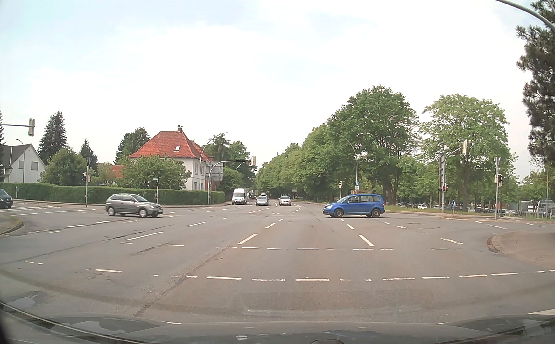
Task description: Follow the waypoints while adhering to traffic rules and regulations
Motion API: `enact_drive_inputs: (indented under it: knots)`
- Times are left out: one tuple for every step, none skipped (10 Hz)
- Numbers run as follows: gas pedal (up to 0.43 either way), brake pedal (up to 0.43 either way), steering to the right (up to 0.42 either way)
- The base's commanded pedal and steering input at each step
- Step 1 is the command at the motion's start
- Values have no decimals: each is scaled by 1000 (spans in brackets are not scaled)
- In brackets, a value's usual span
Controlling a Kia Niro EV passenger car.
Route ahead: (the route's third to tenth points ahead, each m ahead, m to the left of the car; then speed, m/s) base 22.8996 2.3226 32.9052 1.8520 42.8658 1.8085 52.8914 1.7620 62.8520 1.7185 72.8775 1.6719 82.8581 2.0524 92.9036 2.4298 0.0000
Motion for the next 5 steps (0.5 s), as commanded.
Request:
enact_drive_inputs:
  knots:
    - [0, 0, 0]
    - [0, 0, 0]
    - [0, 0, 0]
    - [0, 0, 0]
    - [0, 0, 0]
